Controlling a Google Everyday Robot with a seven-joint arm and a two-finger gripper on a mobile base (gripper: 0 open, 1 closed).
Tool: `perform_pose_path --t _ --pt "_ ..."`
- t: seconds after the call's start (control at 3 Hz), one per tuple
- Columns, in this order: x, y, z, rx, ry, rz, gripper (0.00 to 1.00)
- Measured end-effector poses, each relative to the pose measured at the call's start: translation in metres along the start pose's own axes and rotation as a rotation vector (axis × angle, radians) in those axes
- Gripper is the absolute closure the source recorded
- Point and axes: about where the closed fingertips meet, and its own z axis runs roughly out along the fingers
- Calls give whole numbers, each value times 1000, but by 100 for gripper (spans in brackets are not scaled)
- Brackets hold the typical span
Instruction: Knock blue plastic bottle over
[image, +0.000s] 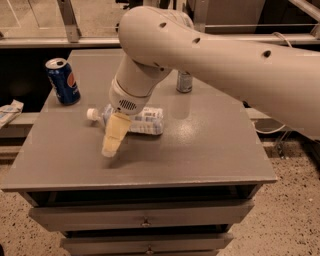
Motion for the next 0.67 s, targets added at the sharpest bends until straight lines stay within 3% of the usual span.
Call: perform_pose_path --t 0.33,0.67 --pt "9 1 -10 5 -54 35 0" --pt "36 3 -42 50 -184 102 0"
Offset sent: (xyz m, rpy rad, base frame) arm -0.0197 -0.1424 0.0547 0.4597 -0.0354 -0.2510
